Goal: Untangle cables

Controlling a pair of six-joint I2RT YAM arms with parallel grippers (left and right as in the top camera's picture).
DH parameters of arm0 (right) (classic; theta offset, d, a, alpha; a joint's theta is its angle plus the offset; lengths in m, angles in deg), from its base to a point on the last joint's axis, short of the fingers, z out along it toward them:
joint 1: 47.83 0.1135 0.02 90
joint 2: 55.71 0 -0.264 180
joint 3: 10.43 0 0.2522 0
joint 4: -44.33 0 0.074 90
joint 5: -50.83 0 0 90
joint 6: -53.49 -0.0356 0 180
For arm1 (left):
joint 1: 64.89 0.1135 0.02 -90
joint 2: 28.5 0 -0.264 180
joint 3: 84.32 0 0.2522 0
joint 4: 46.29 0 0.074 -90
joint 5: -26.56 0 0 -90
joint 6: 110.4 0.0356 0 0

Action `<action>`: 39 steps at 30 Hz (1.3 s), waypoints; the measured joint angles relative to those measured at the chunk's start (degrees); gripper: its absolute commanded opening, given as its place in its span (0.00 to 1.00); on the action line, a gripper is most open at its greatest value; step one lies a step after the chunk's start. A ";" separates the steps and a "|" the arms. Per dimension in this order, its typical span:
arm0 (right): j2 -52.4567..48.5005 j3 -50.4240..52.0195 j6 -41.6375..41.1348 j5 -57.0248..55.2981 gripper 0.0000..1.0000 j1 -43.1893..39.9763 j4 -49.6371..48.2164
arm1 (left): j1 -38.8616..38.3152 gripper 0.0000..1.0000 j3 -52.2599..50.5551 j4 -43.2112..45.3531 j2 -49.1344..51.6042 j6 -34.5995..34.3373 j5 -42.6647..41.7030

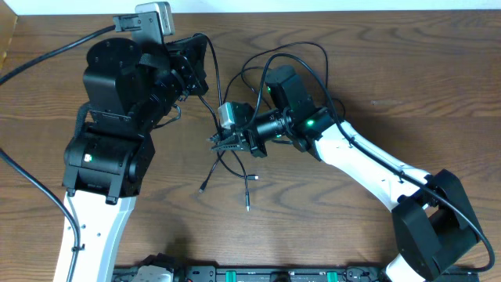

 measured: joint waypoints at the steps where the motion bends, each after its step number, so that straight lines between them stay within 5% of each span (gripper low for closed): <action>1: 0.00 0.00 0.00 0.00 0.01 0.00 0.04 | 0.00 0.08 0.00 0.00 0.00 -0.35 -0.02; 9: -0.02 0.04 -3.96 -0.70 0.01 0.00 -2.71 | 0.00 0.09 0.00 -0.22 0.00 -0.85 1.11; 18: -0.02 0.07 -21.75 -8.24 0.01 -1.81 -11.23 | 0.00 0.53 0.00 -2.27 0.00 -1.31 4.35; 39: -0.02 0.07 -49.18 -21.07 0.01 -16.87 -20.70 | 0.00 0.60 0.00 -15.45 0.00 -0.59 4.83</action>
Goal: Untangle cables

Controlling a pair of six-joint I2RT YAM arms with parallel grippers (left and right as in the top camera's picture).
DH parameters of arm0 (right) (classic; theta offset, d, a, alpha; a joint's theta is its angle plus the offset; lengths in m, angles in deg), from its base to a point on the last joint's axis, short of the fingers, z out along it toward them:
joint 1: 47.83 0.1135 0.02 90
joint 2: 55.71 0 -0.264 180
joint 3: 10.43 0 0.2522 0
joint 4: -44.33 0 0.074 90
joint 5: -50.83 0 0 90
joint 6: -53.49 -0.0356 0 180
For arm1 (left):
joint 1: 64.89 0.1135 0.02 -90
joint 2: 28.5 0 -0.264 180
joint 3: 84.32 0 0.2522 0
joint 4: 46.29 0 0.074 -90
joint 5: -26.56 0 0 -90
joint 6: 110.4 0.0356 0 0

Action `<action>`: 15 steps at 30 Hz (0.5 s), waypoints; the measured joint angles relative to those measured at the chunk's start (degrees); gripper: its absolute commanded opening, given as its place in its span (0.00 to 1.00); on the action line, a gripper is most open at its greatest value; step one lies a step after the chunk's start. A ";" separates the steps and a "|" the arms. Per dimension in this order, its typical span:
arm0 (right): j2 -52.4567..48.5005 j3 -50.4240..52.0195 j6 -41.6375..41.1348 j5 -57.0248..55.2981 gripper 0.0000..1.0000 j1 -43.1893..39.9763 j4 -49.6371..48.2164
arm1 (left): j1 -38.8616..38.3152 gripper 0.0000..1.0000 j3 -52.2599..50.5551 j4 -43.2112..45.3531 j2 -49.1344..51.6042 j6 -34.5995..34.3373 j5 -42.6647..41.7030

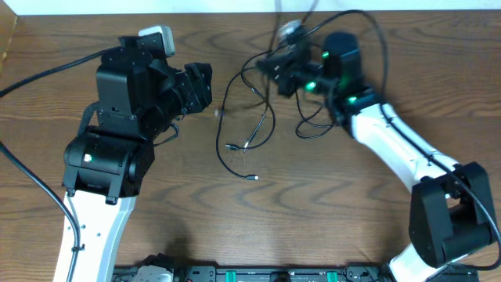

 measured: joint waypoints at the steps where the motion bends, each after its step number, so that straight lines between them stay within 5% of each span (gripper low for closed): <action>1: 0.00 0.00 -1.70 -0.11 0.01 -1.20 -0.92 | 0.00 0.61 0.00 -0.50 0.02 0.00 -0.02; 6: 0.00 0.00 -9.88 -0.31 0.01 -7.39 -4.39 | 0.00 0.73 0.00 -3.72 0.02 0.31 0.11; 15: 0.00 0.00 -20.68 -0.46 0.01 -20.96 -4.59 | 0.00 0.77 0.00 -8.48 0.02 0.20 0.15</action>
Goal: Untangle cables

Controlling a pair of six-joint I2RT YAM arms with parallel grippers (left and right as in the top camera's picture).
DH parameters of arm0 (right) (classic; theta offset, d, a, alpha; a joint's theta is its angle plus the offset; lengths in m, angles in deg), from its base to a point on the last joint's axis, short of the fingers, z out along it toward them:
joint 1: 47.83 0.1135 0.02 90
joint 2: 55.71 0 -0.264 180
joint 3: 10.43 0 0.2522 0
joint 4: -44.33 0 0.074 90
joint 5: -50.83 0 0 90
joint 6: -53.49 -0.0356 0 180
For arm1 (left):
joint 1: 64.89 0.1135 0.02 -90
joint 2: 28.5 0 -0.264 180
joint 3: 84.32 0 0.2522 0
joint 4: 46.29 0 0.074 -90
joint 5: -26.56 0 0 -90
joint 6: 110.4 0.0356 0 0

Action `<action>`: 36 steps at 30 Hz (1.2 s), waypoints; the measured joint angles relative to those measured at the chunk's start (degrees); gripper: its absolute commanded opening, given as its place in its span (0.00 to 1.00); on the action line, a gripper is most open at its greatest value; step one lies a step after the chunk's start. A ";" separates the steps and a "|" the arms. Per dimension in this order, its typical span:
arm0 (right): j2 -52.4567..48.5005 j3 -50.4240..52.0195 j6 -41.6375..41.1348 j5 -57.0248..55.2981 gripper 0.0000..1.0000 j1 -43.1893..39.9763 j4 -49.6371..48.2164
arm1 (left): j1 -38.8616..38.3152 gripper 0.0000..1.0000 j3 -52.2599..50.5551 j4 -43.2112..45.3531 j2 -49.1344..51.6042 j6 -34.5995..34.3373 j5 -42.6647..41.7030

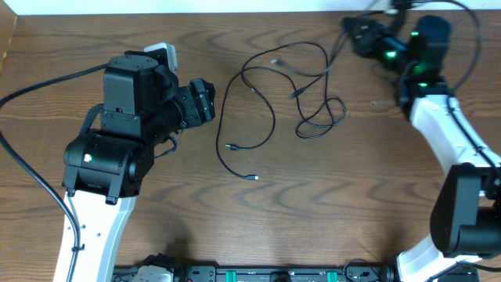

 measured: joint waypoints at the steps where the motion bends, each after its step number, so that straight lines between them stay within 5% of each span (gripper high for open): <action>1: 0.00 0.00 -0.61 -0.07 0.02 -1.49 0.00 | 0.00 0.76 0.00 -0.28 0.00 0.00 0.00; 14: 0.00 0.00 -2.73 -4.07 0.01 -15.43 2.45 | 0.00 0.78 0.00 -3.06 0.00 -0.02 0.00; 18: 0.00 0.00 -2.71 -9.22 0.01 -17.70 4.90 | 0.00 0.96 0.00 -3.08 0.00 0.31 -0.02; 36: -5.62 0.00 2.03 -21.51 0.01 -23.21 4.74 | 0.00 0.96 0.00 -3.04 1.31 0.02 0.00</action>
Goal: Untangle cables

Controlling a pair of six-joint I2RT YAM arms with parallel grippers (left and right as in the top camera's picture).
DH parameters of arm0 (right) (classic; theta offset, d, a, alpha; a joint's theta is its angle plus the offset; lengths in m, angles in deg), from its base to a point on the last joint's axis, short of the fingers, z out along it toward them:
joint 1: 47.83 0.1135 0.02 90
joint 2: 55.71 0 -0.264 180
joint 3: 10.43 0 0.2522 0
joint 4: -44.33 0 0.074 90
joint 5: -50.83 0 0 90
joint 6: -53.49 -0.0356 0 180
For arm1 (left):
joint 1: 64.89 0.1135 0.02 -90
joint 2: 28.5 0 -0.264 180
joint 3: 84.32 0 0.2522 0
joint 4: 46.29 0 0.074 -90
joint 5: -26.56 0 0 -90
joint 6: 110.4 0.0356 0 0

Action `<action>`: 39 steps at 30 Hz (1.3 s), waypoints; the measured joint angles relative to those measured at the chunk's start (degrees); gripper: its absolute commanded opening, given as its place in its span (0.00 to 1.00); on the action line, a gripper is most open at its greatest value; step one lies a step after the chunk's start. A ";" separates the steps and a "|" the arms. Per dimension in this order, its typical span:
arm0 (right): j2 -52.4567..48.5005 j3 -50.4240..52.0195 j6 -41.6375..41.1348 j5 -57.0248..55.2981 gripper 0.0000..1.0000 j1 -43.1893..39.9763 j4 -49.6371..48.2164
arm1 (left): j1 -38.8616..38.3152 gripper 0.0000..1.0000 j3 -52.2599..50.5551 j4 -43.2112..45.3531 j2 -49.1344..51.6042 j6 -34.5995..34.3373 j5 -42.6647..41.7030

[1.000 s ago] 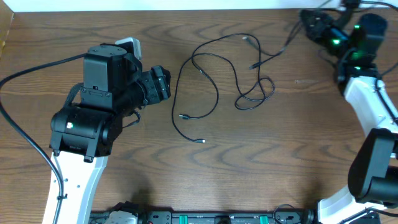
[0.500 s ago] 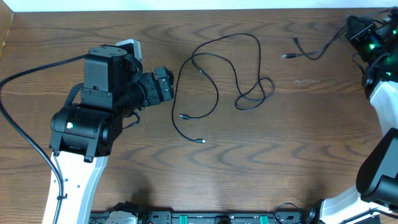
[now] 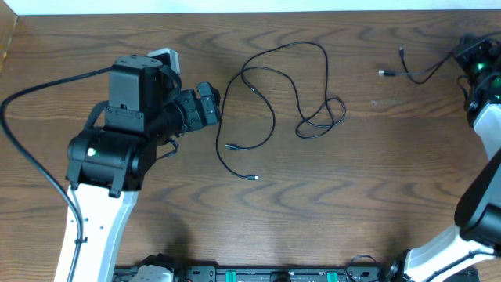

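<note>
A long black cable (image 3: 270,117) lies in loose loops on the middle of the wooden table (image 3: 329,204), with its plug ends near the centre. A second, shorter black cable (image 3: 415,72) is stretched out at the far right, two plug ends pointing left. It runs into my right gripper (image 3: 463,53), which sits at the frame's right edge and appears shut on it. My left gripper (image 3: 211,106) is just left of the long cable, its fingers apart with nothing between them.
The bulky black left arm (image 3: 125,133) fills the left side. Its supply cable (image 3: 31,110) arcs along the left edge. A rail with fittings (image 3: 258,276) runs along the front edge of the table.
My right gripper has moved from the top right further right and a little nearer, carrying the short cable well clear of the long one. The left gripper shifted slightly; the long cable lies unchanged.
Both cables were bunched together at the centre, with my right gripper on the knot and my left close by. Then the right gripper was up at the back, with cable in it. The long cable then lay spread out alone, and the short one is now far right.
</note>
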 measured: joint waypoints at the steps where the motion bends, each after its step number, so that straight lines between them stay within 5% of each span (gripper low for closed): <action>1: -1.33 0.00 -0.55 -0.24 0.01 -0.39 -0.94 | 0.00 0.96 0.00 0.02 0.37 0.00 0.00; 21: -17.49 0.00 -11.41 -1.86 0.01 -11.80 -12.11 | 0.00 0.96 0.00 0.09 7.80 -0.02 0.00; 28: -17.51 0.00 -11.98 -1.51 0.68 -17.03 -9.81 | 0.00 0.97 0.00 0.15 8.83 -0.02 0.02; 33: -17.51 0.00 -10.91 0.11 0.98 -17.49 -9.20 | 0.00 0.96 0.00 0.13 8.90 -0.02 0.00; 39: -17.51 0.00 -10.69 3.74 0.99 -17.44 -9.16 | 0.00 0.96 0.00 0.13 8.90 -0.02 0.00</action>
